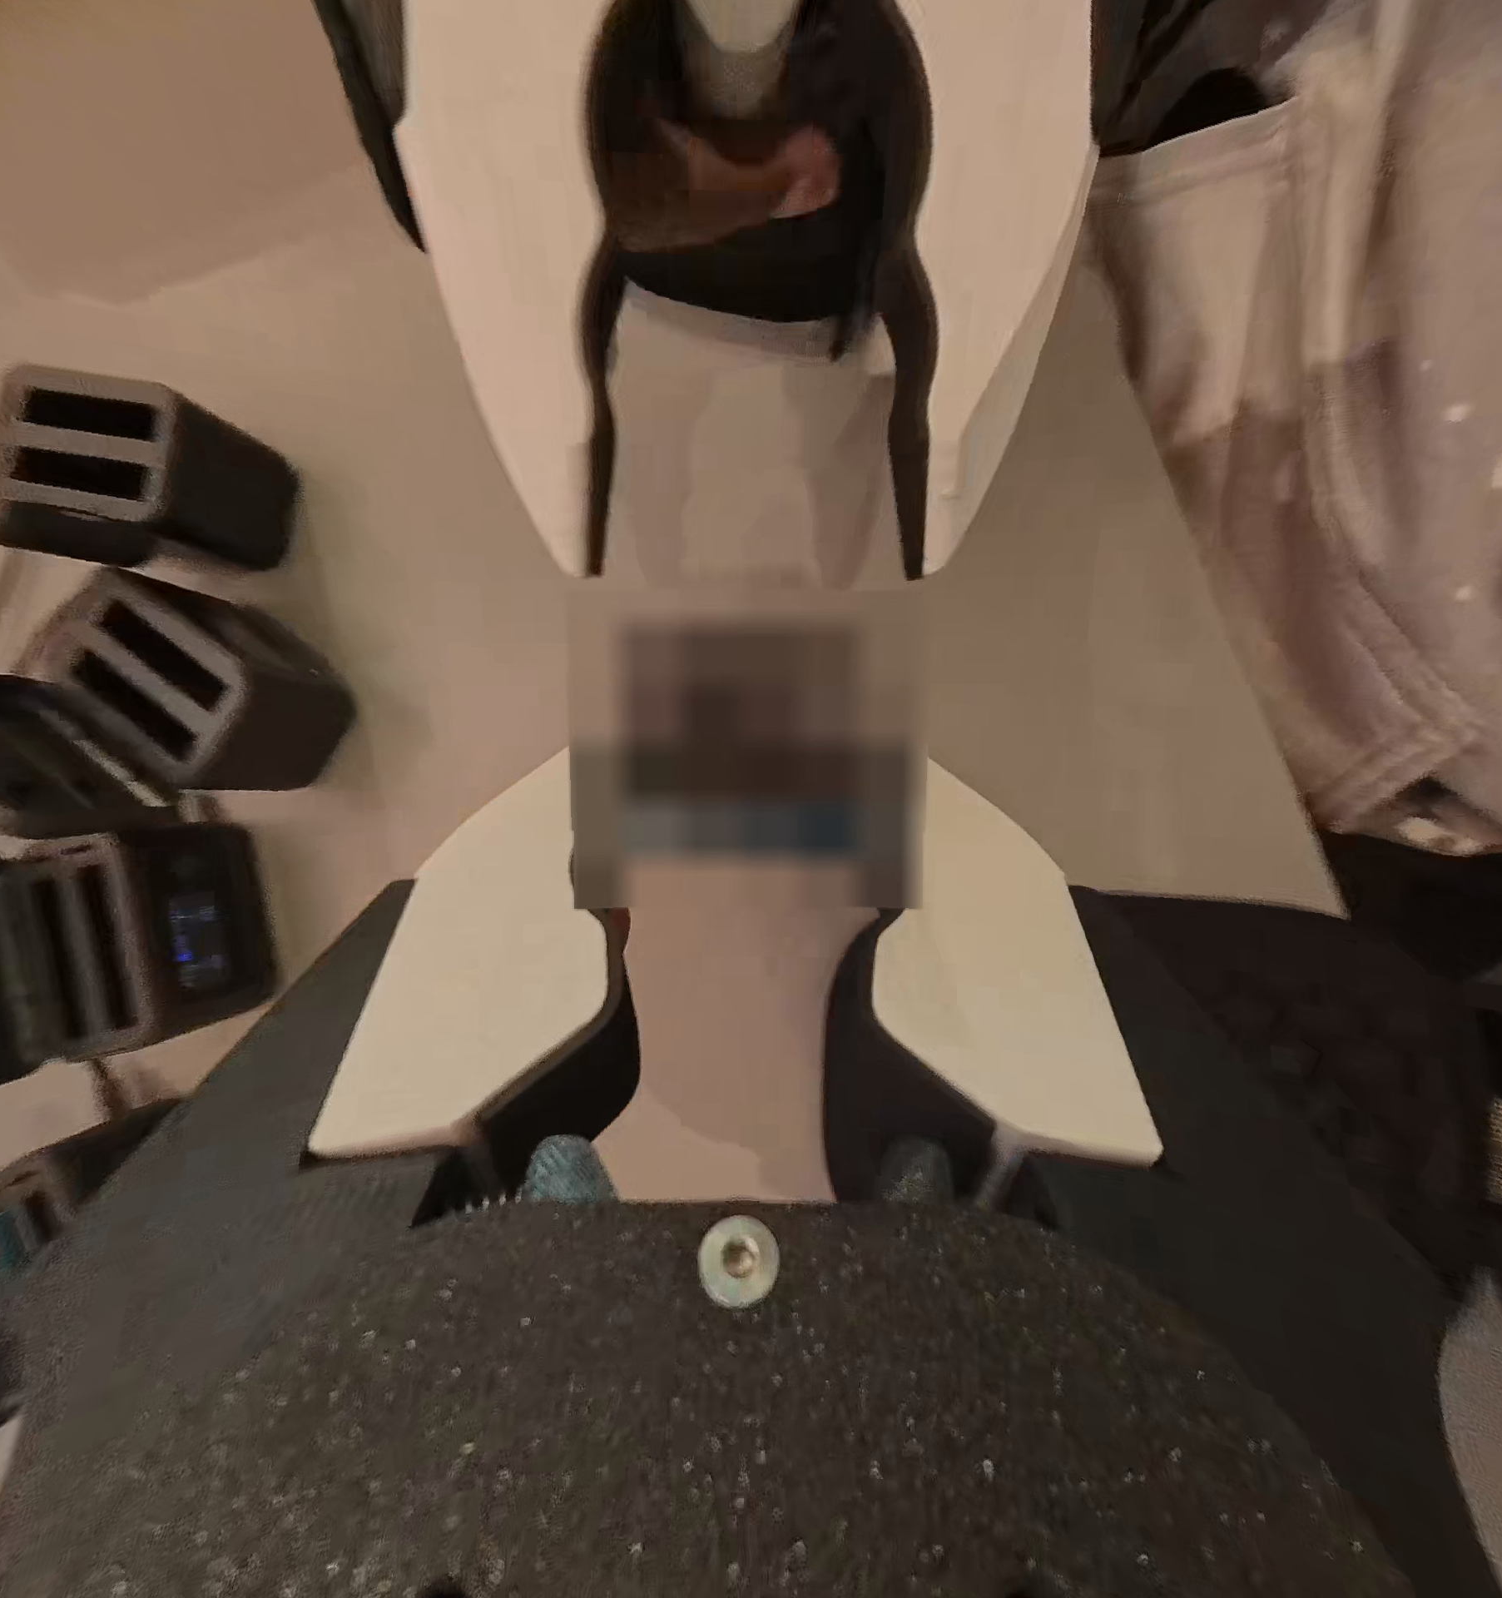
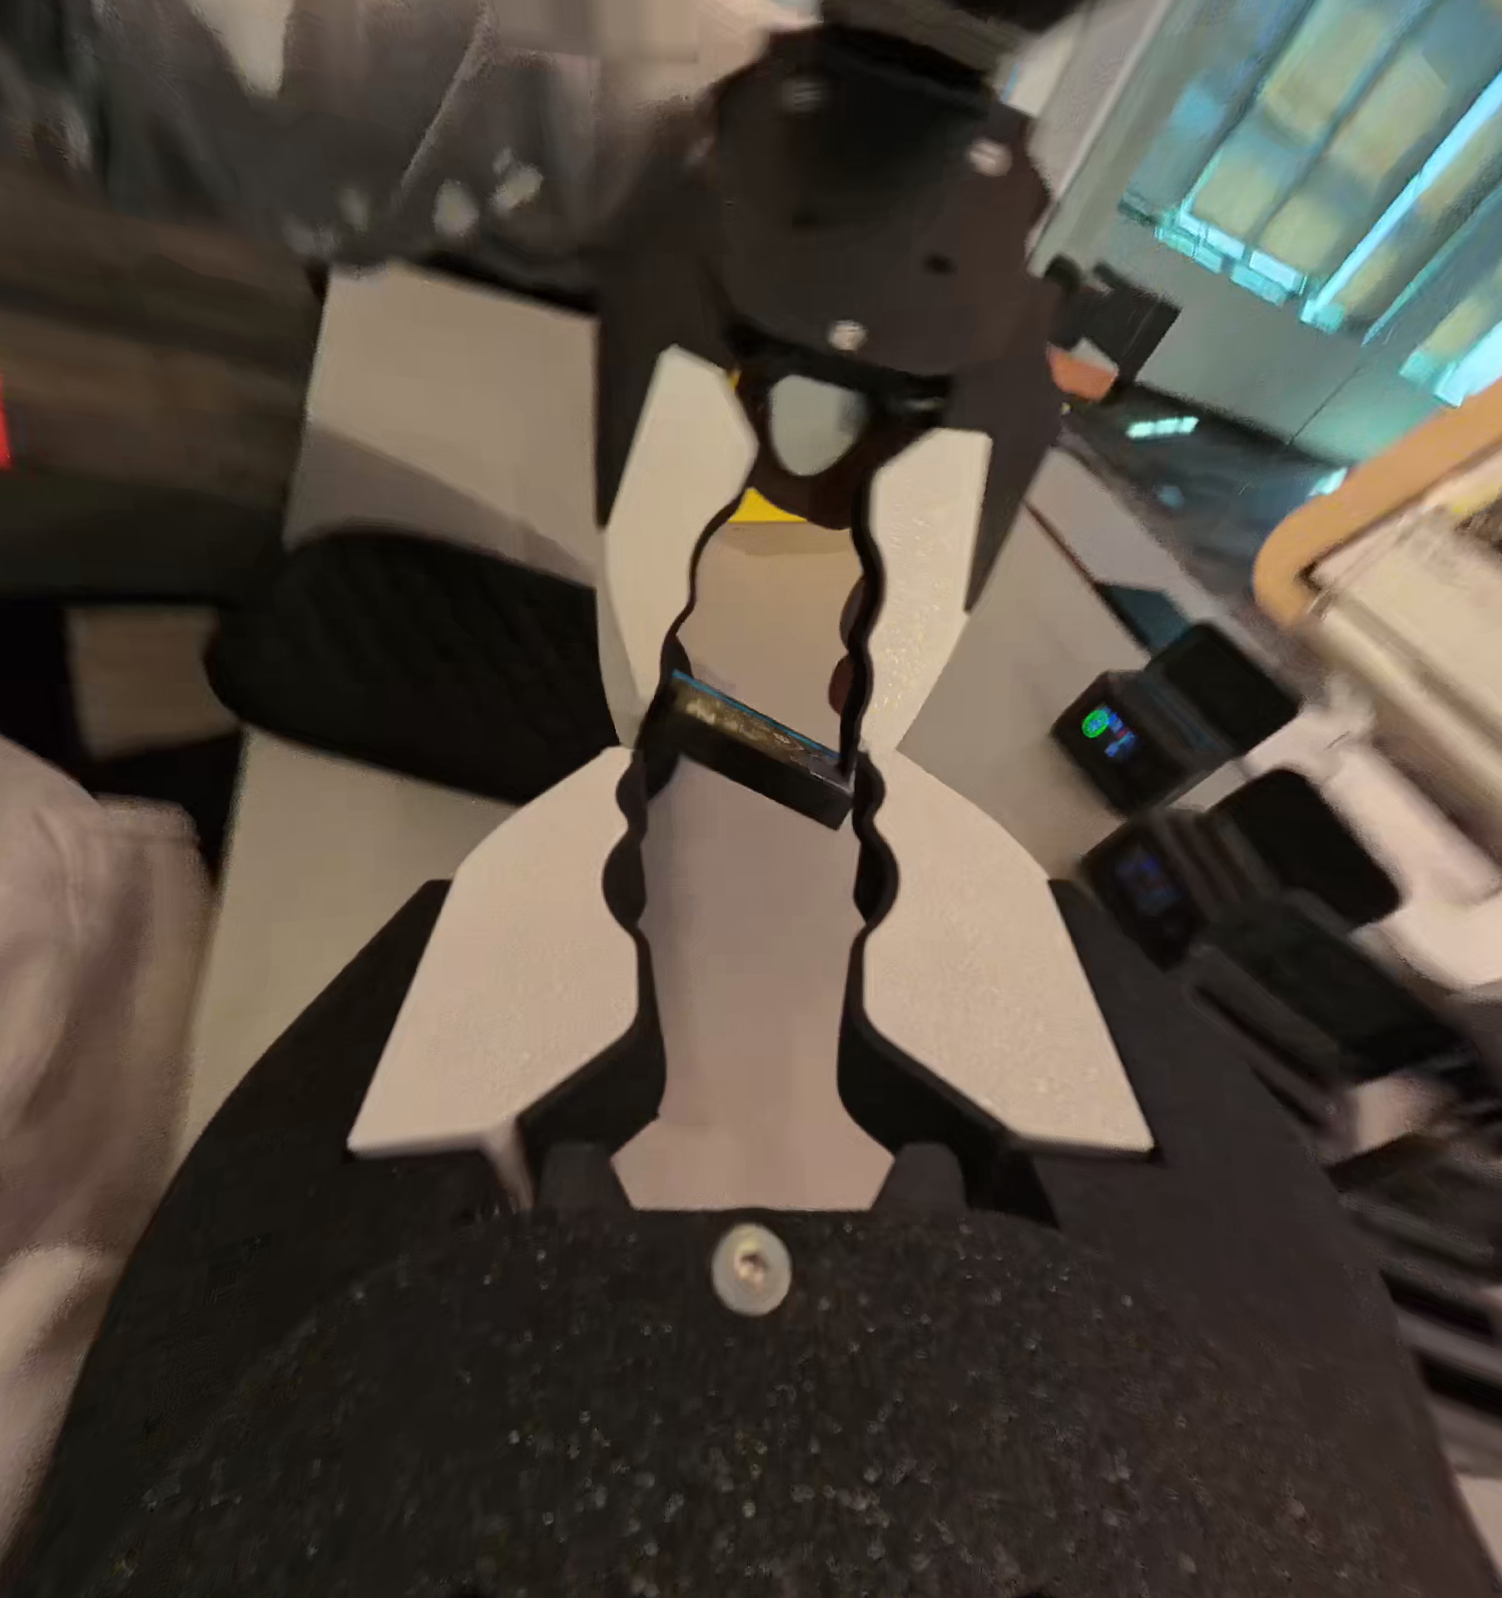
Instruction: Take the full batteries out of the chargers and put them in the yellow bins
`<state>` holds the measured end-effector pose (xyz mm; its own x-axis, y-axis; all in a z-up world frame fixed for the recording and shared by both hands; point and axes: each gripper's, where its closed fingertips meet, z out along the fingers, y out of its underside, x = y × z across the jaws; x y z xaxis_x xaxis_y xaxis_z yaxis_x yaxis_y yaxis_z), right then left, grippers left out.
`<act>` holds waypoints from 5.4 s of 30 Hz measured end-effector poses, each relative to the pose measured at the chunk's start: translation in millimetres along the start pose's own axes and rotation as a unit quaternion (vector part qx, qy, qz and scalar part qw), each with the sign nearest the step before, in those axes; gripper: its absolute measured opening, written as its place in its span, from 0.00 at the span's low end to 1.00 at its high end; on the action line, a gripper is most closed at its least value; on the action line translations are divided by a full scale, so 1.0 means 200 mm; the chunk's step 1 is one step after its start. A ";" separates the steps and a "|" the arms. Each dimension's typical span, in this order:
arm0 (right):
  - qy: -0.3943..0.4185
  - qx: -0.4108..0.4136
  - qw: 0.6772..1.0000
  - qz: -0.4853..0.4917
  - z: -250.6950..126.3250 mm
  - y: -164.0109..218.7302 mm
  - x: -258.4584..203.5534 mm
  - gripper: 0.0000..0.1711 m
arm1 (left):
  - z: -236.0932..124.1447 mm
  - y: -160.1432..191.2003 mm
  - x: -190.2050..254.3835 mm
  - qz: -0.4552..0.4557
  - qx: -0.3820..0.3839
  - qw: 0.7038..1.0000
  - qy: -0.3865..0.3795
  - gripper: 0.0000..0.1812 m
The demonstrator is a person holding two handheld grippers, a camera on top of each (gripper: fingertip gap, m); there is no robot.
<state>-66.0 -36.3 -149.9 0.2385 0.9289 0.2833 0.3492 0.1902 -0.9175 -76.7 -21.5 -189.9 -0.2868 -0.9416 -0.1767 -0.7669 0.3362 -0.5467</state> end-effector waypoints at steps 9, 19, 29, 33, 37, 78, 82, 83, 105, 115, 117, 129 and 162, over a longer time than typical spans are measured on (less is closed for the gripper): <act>-0.039 0.047 0.905 0.421 -0.01 0.13 0.13 0.37 | 0.05 -0.05 -0.16 0.097 -0.044 0.972 -0.209 0.32; -0.044 0.103 0.898 0.425 -0.05 0.13 0.15 0.06 | 0.01 -0.10 -0.17 0.022 0.043 0.969 -0.242 0.36; -0.061 0.255 0.914 0.309 -0.22 -0.09 0.13 0.06 | -0.17 -0.28 -0.11 -0.279 0.408 0.869 -0.021 0.23; -0.071 0.291 0.902 0.311 -0.26 -0.13 0.14 0.05 | -0.22 -0.36 -0.09 -0.292 0.491 0.821 -0.001 0.17; -0.083 0.307 0.894 0.315 -0.28 -0.15 0.13 0.05 | -0.21 -0.42 -0.09 -0.295 0.525 0.798 0.000 0.13; 0.327 -0.004 0.924 0.198 -0.60 0.49 0.53 0.00 | -0.30 0.83 -1.17 -0.205 -0.269 0.934 -0.115 0.08; 0.322 0.006 0.926 0.196 -0.60 0.48 0.52 0.00 | -0.27 0.86 -1.20 -0.219 -0.270 0.932 -0.101 0.08; 0.321 0.008 0.926 0.199 -0.60 0.48 0.52 0.00 | -0.27 0.86 -1.21 -0.222 -0.268 0.932 -0.101 0.08; 0.312 0.023 0.924 0.220 -0.61 0.48 0.53 0.00 | -0.24 0.93 -1.16 -0.231 -0.281 0.929 -0.067 0.08; 0.310 0.025 0.925 0.219 -0.61 0.48 0.53 0.00 | -0.25 0.93 -1.18 -0.189 -0.374 0.907 -0.048 0.08; 0.309 0.025 0.925 0.220 -0.61 0.48 0.53 0.00 | -0.26 0.93 -1.18 -0.181 -0.395 0.899 -0.043 0.08; 0.304 0.039 0.924 0.227 -0.62 0.47 0.53 0.00 | -0.18 0.94 -1.22 -0.144 -0.402 0.903 -0.046 0.09; 0.290 0.058 0.924 0.243 -0.63 0.46 0.53 0.00 | -0.22 0.96 -1.21 -0.142 -0.299 0.931 -0.151 0.00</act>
<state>104.4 39.0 -168.8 0.7982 0.5942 -0.0986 -0.0180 -0.1401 -0.9900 -179.9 272.1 -216.4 0.0823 -0.9269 -0.3661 -0.9957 -0.0611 -0.0691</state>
